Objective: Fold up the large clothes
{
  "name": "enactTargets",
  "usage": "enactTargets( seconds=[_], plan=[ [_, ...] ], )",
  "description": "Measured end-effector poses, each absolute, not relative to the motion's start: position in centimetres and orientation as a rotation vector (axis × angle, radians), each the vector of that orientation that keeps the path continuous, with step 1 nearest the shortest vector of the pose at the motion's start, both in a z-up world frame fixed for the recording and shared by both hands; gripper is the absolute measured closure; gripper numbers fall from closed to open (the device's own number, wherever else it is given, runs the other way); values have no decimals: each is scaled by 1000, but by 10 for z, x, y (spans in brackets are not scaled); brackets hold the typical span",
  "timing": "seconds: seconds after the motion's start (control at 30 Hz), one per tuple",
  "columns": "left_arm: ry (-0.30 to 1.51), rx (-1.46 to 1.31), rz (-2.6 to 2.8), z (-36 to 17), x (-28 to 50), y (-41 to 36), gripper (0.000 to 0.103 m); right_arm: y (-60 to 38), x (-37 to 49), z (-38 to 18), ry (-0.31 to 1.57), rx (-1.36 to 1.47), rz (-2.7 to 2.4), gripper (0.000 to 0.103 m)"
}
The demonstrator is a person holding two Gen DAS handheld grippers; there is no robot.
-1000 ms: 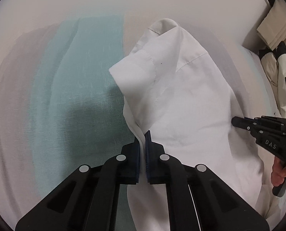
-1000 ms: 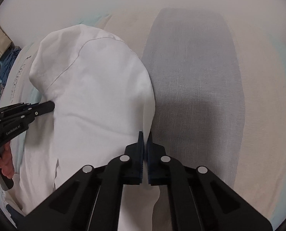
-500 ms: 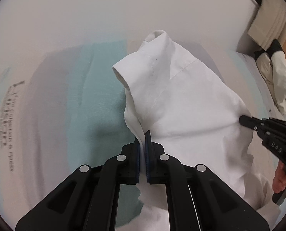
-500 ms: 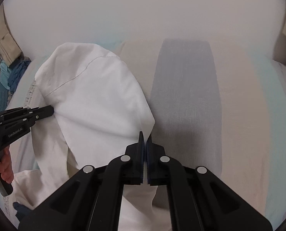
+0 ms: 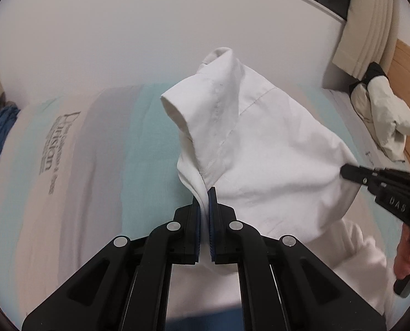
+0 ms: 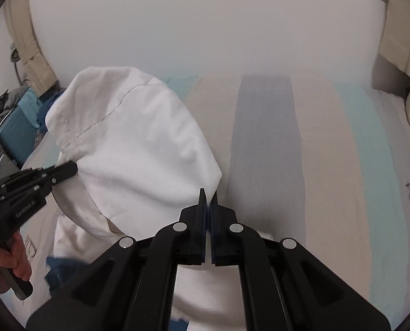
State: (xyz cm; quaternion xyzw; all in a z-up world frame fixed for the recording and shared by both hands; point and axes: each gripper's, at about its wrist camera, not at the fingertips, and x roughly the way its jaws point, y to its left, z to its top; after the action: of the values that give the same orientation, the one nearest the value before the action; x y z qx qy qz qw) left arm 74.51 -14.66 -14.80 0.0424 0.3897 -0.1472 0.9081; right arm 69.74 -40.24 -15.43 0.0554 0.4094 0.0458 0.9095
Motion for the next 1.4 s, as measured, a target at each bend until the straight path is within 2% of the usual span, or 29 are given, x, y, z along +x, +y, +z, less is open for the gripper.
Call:
enactTargets(
  seconds=[0.5,0.93,1.03,1.07,1.1,1.13,1.17,1.23,1.33,1.4],
  plan=[
    [823,92,-311,-177,635,-143,98,-374,629,-166,860,42,162,102],
    [818,123,-340,-236,572,-147,98,-372,572,-229,942,1,193,102],
    [837,119,-348,-249,562,-145,94,-375,565,-245,987,10,203,101],
    [850,101,-352,-253,560,-143,87,-376,562,-249,995,14,203,99],
    [868,86,-351,-256,560,-139,76,-377,561,-249,998,22,210,98],
    [873,74,-356,-258,559,-135,46,-378,559,-248,996,32,218,94],
    [865,76,-356,-258,557,-133,30,-378,557,-245,988,38,225,89],
    [853,95,-364,-254,552,-128,29,-378,554,-240,979,52,264,60],
    [850,107,-366,-241,551,-117,19,-376,553,-230,983,24,295,58],
    [848,93,-366,-230,554,-110,19,-376,556,-219,990,23,320,51]
  ],
)
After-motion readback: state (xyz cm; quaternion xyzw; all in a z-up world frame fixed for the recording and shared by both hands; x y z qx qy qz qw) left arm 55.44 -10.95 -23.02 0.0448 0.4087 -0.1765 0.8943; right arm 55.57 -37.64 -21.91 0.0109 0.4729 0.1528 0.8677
